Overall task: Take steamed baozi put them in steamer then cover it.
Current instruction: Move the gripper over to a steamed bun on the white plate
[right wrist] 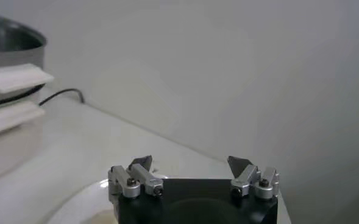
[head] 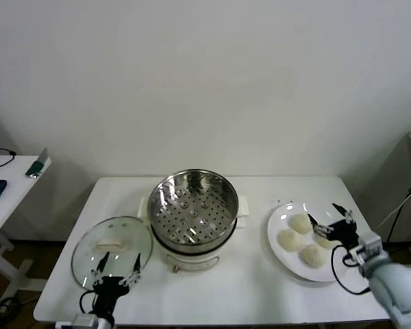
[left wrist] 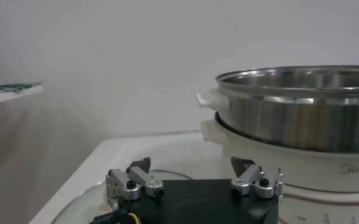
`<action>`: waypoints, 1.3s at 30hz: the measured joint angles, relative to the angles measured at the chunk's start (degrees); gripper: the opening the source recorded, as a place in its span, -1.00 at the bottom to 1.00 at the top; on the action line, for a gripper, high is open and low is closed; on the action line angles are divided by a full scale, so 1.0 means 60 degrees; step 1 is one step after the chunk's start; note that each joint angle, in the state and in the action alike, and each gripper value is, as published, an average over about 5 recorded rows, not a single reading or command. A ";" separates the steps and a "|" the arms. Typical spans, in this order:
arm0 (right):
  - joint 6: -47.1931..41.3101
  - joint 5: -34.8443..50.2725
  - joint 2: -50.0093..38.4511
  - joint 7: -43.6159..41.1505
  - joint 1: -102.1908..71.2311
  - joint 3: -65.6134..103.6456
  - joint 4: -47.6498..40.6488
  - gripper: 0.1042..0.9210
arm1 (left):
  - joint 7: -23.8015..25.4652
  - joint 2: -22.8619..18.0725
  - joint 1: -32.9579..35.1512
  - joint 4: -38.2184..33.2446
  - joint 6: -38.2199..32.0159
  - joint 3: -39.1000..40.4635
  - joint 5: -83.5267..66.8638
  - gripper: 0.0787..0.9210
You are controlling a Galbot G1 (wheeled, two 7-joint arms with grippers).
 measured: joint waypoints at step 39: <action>0.1928 -0.1791 0.0604 -0.6823 1.1699 -1.3467 -0.6410 0.76 | 0.0078 -0.0041 -0.0289 0.0214 -0.0062 -0.0165 0.0054 0.77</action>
